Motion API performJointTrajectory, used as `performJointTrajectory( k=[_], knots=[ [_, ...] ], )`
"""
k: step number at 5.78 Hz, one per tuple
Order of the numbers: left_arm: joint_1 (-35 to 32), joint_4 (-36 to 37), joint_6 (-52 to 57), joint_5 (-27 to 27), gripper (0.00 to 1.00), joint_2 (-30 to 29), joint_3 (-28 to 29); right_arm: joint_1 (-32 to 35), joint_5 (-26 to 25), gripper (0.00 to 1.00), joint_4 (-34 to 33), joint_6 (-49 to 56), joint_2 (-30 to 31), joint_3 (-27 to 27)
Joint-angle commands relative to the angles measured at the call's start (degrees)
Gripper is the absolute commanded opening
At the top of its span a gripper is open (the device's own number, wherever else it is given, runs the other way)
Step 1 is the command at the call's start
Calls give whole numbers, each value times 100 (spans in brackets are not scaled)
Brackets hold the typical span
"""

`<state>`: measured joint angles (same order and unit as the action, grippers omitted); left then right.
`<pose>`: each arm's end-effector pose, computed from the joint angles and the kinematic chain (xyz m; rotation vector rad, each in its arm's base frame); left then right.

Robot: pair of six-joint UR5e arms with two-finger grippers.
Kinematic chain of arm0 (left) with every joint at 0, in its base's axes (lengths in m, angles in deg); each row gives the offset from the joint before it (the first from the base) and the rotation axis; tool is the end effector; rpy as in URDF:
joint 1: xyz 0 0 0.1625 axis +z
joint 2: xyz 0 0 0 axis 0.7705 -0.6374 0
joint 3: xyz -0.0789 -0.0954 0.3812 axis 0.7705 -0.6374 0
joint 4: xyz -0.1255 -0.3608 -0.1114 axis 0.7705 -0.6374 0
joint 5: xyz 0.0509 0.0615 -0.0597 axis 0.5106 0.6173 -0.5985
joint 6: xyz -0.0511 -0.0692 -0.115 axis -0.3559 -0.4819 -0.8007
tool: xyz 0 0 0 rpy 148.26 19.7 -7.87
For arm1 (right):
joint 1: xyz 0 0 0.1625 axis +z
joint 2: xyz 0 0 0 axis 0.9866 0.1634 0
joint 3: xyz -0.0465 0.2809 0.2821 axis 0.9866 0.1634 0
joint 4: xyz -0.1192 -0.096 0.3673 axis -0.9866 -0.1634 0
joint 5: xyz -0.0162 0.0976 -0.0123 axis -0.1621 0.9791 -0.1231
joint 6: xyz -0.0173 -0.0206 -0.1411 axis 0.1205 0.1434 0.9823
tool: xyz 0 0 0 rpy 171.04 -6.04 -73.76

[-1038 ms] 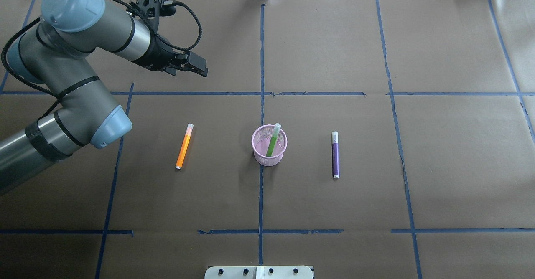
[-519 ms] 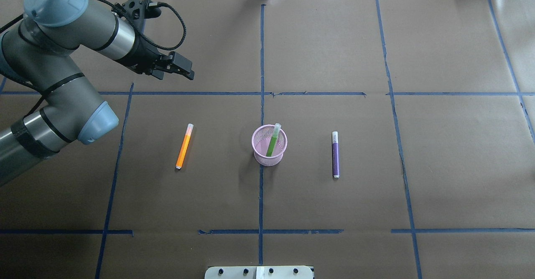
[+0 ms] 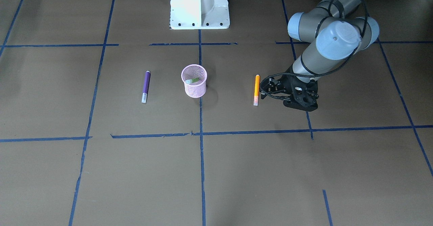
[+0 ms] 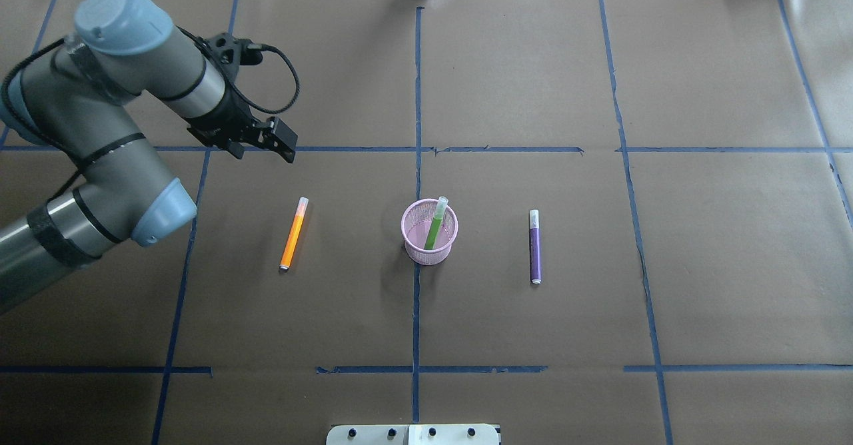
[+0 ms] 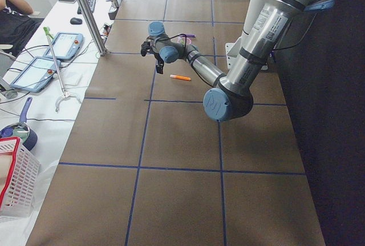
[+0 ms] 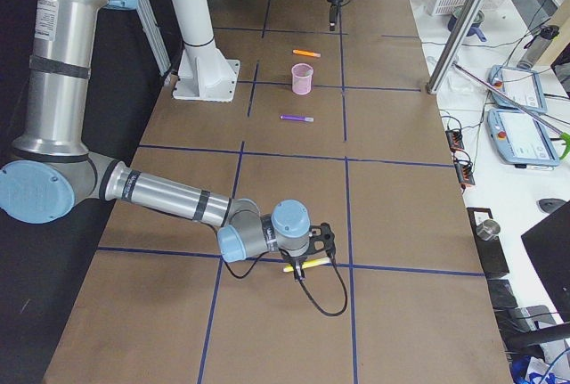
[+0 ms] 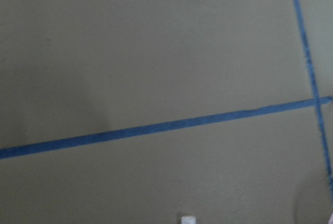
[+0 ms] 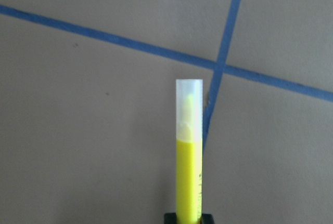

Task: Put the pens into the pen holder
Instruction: 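Carry the yellow marker over the cup with right gripper while left reaches orange marker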

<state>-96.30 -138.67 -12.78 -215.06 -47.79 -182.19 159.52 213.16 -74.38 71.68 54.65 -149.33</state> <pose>0.4300 -0.5112 0.3173 0.0780 0.9732 0.1682 -0.0478 -0.4441 0.6529 0.3097 -0.7831 -0.1662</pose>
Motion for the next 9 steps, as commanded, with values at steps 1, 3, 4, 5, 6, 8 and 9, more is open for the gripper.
performJointTrajectory(
  k=[1, 3, 4, 5, 6, 8, 9],
  knots=[
    [665, 129, 206, 579, 100, -44, 78, -200, -56, 0, -15, -357, -408, -611],
    [800, 418, 942, 697, 100, -9, 97, -769, -126, 0, -15, -1168, -1189, -908],
    [880, 419, 998, 794, 100, -26, 123, -1347, -553, 0, -59, -2315, -1610, -1346],
    [1002, 402, 963, 795, 100, -44, 332, -1605, -679, 0, -85, -2561, -1745, -1568],
    [1003, 384, 946, 786, 100, -44, 334, -1756, -810, 0, -85, -2694, -1886, -1587],
    [1021, 375, 928, 786, 100, -61, 308, -2178, -1144, 0, -468, -3440, -2630, -1788],
    [1021, 375, 928, 795, 100, -62, 273, -2875, -2007, 0, -1368, -3773, -3148, -2277]
  ],
)
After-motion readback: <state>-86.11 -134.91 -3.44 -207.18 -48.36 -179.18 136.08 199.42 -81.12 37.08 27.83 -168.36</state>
